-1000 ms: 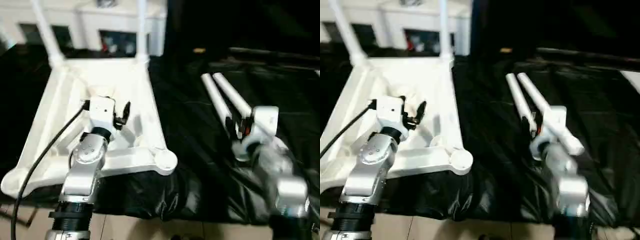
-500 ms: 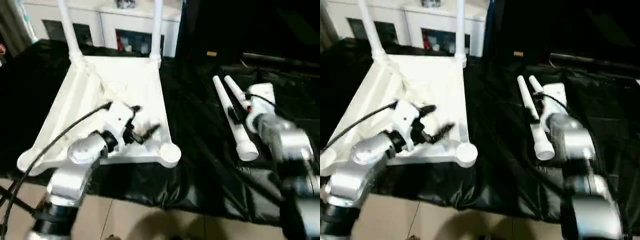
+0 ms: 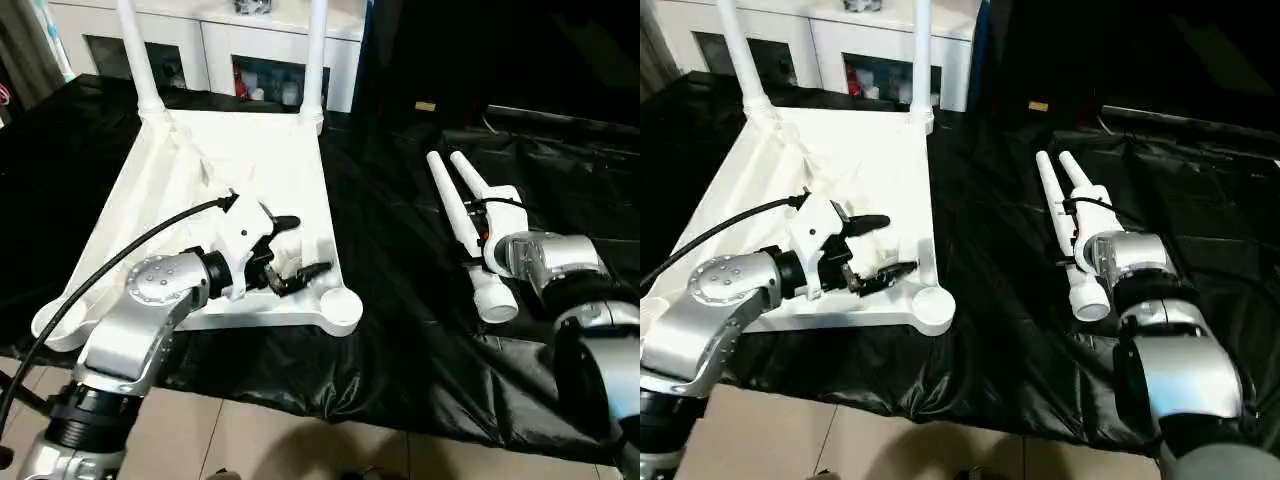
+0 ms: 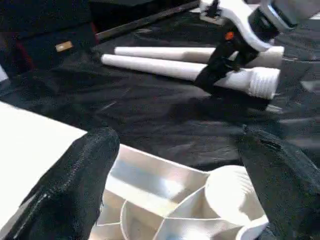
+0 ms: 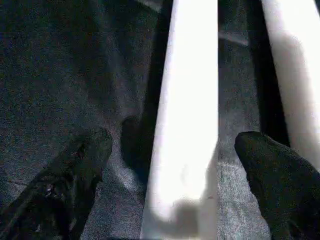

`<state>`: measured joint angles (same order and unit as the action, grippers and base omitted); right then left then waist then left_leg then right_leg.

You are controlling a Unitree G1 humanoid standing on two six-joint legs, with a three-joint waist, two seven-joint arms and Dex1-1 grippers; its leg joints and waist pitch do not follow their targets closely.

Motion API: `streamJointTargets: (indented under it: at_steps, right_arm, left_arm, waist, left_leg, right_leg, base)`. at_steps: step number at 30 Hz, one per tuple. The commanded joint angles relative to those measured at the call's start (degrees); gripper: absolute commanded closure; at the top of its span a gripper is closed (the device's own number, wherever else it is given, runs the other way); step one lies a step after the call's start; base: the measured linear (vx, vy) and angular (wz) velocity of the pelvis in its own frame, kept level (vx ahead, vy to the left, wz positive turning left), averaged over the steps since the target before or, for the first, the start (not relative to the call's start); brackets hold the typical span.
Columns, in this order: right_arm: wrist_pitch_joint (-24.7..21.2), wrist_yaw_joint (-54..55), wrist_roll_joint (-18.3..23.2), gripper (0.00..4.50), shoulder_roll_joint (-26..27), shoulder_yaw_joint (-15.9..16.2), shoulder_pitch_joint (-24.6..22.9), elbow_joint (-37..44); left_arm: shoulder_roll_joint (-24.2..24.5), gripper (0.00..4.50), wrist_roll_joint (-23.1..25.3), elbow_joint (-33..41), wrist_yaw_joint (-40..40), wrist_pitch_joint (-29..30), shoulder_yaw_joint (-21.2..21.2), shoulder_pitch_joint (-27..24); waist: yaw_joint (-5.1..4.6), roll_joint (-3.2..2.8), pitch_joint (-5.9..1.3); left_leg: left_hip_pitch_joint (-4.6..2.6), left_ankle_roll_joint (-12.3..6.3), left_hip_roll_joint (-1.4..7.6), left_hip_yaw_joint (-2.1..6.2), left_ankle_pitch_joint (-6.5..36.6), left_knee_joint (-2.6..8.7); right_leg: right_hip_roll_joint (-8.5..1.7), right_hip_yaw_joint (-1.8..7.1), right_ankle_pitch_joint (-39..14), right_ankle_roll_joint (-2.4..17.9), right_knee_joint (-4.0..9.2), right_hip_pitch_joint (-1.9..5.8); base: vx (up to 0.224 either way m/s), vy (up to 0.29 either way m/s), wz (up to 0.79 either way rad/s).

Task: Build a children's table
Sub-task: Pick table leg

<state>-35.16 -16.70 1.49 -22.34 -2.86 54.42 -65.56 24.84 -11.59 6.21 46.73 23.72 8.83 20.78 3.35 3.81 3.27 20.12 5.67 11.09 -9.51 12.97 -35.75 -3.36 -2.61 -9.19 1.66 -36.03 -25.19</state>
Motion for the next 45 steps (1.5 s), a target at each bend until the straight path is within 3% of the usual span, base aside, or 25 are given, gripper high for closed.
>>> streamJointTargets:
  at_steps: [1,8,13,21,31,33,34,35,36,39,40,41,42,44,45]
  right_arm:
    - [-1.48,-0.39,-0.46,0.00,-1.19,-0.41,1.24,-2.20]
    - [-1.57,-1.26,-0.72,0.73,-1.66,-0.81,2.02,-6.19]
    - [-1.78,-2.33,-1.06,1.17,-1.78,-0.20,2.45,-7.20]
    - [-1.67,-3.70,0.41,1.97,-2.22,-1.90,2.44,-8.64]
    - [-1.21,-3.70,1.09,2.61,-2.38,-3.19,1.32,-9.09]
    - [-1.03,-3.27,2.13,2.63,-2.54,-4.67,1.09,-8.92]
    - [-1.02,-3.23,2.24,2.64,-2.55,-4.80,1.09,-8.90]
    - [-0.98,-2.97,2.91,2.64,-2.60,-5.67,1.13,-8.71]
    - [-0.60,-3.30,4.23,2.64,-2.77,-7.08,1.11,-8.28]
    - [0.73,-6.62,8.58,2.64,-3.06,-11.13,0.62,-6.13]
    - [1.59,-8.88,10.30,2.64,-3.05,-12.54,-0.13,-4.50]
    - [1.79,-11.39,12.63,2.64,-2.92,-14.40,-1.20,-2.33]
    - [0.83,-13.42,14.61,2.64,-2.74,-16.00,-2.26,-0.30]
    - [-1.45,-15.85,16.90,2.64,-2.27,-17.51,-4.28,3.22]
    - [-2.30,-19.04,19.96,2.64,-0.73,-18.67,-8.29,10.59]
  left_arm:
    - [1.02,0.07,-0.63,1.25,1.35,0.89,0.97,0.01]
    - [2.48,0.00,-1.79,2.25,3.87,2.70,1.25,0.57]
    - [2.58,0.00,-1.20,1.38,3.66,1.94,1.36,1.16]
    - [1.11,0.00,0.78,-0.19,1.33,-0.77,1.61,2.18]
    - [-1.40,0.00,1.31,-3.12,-1.91,-1.69,0.89,3.68]
    - [-2.71,0.00,1.98,-5.05,-3.90,-1.95,0.92,4.94]
    - [-2.84,0.00,2.02,-5.26,-4.08,-2.09,0.86,5.04]
    - [-3.66,0.00,2.18,-6.59,-5.17,-3.05,0.44,5.66]
    - [-5.16,0.00,1.95,-8.44,-6.74,-2.63,-0.14,6.94]
    - [-9.76,0.00,0.79,-13.35,-11.02,-0.96,-1.81,10.90]
    - [-11.89,0.00,0.14,-15.13,-13.07,-0.09,-2.65,12.60]
    - [-13.91,0.00,-0.46,-16.72,-15.06,0.89,-3.44,14.35]
    - [-15.69,0.00,-1.61,-17.92,-16.39,2.32,-4.36,15.86]
    - [-18.31,0.00,-3.91,-19.19,-18.14,4.95,-6.10,17.78]
    - [-20.19,0.00,-6.27,-20.09,-18.77,6.74,-7.52,19.16]
  waist:
    - [0.19,0.44,-4.12]
    - [0.09,0.45,-3.83]
    - [0.10,0.48,-3.86]
    - [0.25,0.45,-3.95]
    - [0.20,0.25,-4.04]
    - [0.15,-0.33,-4.02]
    - [0.08,-0.05,-4.02]
    - [0.22,-1.06,-4.07]
    - [0.24,-1.19,-4.16]
    - [0.34,-0.73,-4.23]
    - [0.28,0.67,-4.26]
    - [0.79,0.95,-4.40]
    - [1.07,0.67,-4.44]
    - [1.34,1.11,-4.46]
    - [1.74,0.55,-4.41]
  left_leg:
    - [0.69,-2.52,0.83,-0.57,2.32,3.79]
    - [0.56,-0.82,1.01,-0.55,5.04,3.91]
    - [0.71,-0.94,0.99,-0.54,4.51,3.85]
    - [0.70,-1.03,1.05,-0.48,4.11,3.85]
    - [0.59,-1.09,1.05,-0.55,4.15,3.77]
    - [0.48,-0.97,1.01,-0.58,4.60,3.76]
    - [0.50,-1.07,0.92,-0.64,4.82,3.72]
    - [0.38,-0.91,0.90,-0.53,4.91,3.74]
    - [0.44,-0.80,0.91,-0.40,5.10,3.74]
    - [0.62,-1.53,0.74,-0.50,5.25,3.62]
    - [0.79,-2.03,0.72,-0.65,5.08,3.54]
    - [0.71,-3.06,0.67,-0.72,4.05,3.40]
    - [0.68,-3.80,0.85,-0.58,2.91,3.38]
    - [0.95,-4.98,0.86,-0.59,1.33,3.31]
    - [0.92,-5.49,0.72,-0.63,0.88,3.29]
  right_leg:
    - [-3.38,2.10,-9.27,12.19,3.09,4.19]
    - [-3.44,2.10,-13.44,11.18,3.49,4.04]
    - [-3.47,2.13,-12.96,11.13,3.45,4.17]
    - [-3.45,2.08,-12.03,11.47,3.35,4.27]
    - [-3.39,2.02,-11.25,12.11,3.37,4.26]
    - [-3.29,2.04,-10.93,12.24,3.49,4.17]
    - [-3.16,2.03,-10.95,12.12,3.59,4.20]
    - [-3.23,2.02,-10.24,12.50,3.60,4.21]
    - [-3.25,1.97,-9.50,12.89,3.36,4.46]
    - [-3.22,1.95,-9.21,13.14,3.61,4.68]
    - [-3.17,1.89,-9.58,13.04,3.74,4.83]
    - [-3.38,1.97,-9.41,12.66,3.72,4.92]
    - [-3.57,1.91,-8.91,12.96,3.48,4.91]
    - [-3.54,1.82,-7.19,13.59,3.34,5.10]
    - [-3.53,1.83,-6.51,13.57,3.51,5.09]
  base:
    - [0.000,0.000,0.00]
    - [0.000,0.000,0.00]
    - [0.000,0.000,0.00]
    - [0.000,0.000,0.00]
    - [0.000,0.000,0.00]
    - [0.000,0.000,0.00]
    - [0.000,0.000,0.00]
    - [0.000,0.000,0.00]
    - [0.000,0.000,0.00]
    - [0.000,0.000,0.00]
    - [0.000,0.000,0.00]
    - [0.000,0.000,0.00]
    - [0.000,0.000,0.00]
    - [0.000,0.000,0.00]
    - [0.000,0.000,0.00]
